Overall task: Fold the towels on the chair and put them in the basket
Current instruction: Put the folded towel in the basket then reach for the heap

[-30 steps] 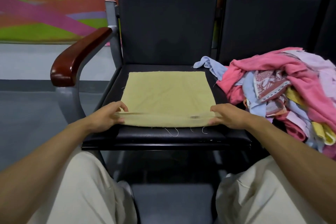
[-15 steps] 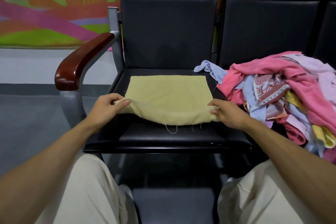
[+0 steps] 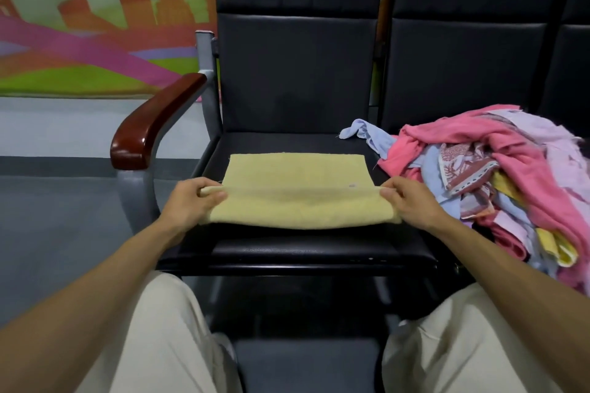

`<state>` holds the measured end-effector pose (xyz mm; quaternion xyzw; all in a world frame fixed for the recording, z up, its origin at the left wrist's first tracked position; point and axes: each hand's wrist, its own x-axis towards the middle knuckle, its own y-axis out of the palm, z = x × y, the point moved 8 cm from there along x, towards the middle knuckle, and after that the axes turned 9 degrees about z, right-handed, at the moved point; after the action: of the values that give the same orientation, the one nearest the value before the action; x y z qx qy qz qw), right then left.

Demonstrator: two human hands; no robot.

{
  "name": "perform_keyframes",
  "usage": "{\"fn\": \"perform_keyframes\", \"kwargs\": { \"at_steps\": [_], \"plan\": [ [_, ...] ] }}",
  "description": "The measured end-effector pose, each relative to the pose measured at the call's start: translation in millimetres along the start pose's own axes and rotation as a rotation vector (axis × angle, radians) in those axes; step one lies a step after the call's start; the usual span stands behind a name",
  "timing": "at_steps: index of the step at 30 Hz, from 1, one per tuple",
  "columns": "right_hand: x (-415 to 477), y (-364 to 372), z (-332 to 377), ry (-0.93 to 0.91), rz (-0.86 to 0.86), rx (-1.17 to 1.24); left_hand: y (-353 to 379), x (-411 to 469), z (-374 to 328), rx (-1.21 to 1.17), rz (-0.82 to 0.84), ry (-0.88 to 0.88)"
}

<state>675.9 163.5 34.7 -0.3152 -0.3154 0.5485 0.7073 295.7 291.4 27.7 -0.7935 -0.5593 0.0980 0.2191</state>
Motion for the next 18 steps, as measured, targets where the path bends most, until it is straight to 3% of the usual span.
{"fn": "perform_keyframes", "kwargs": {
  "at_steps": [3, 6, 9, 11, 14, 18],
  "plan": [
    [-13.8, 18.0, -3.8, 0.048, 0.212, 0.033, 14.5, -10.3, 0.3, 0.11, 0.13, -0.047],
    [-22.7, 29.4, -4.7, 0.092, 0.312, 0.119, 20.7, -14.9, -2.0, 0.236, 0.167, -0.076],
    [-13.7, 15.8, 2.0, 0.084, 0.221, 0.221, 17.2, -8.4, -2.7, 0.266, 0.154, -0.093],
    [0.7, 2.0, 7.0, 0.068, 0.128, 0.167, 15.4, 2.9, -4.0, 0.254, 0.141, -0.094],
    [26.6, -10.6, 12.9, 0.061, 0.036, 0.005, 9.9, 28.0, -14.9, 0.22, 0.011, -0.043],
    [67.4, -13.2, 4.9, 0.066, -0.029, -0.033, 9.6, 69.6, -18.8, 0.194, -0.129, -0.024]
  ]
}}
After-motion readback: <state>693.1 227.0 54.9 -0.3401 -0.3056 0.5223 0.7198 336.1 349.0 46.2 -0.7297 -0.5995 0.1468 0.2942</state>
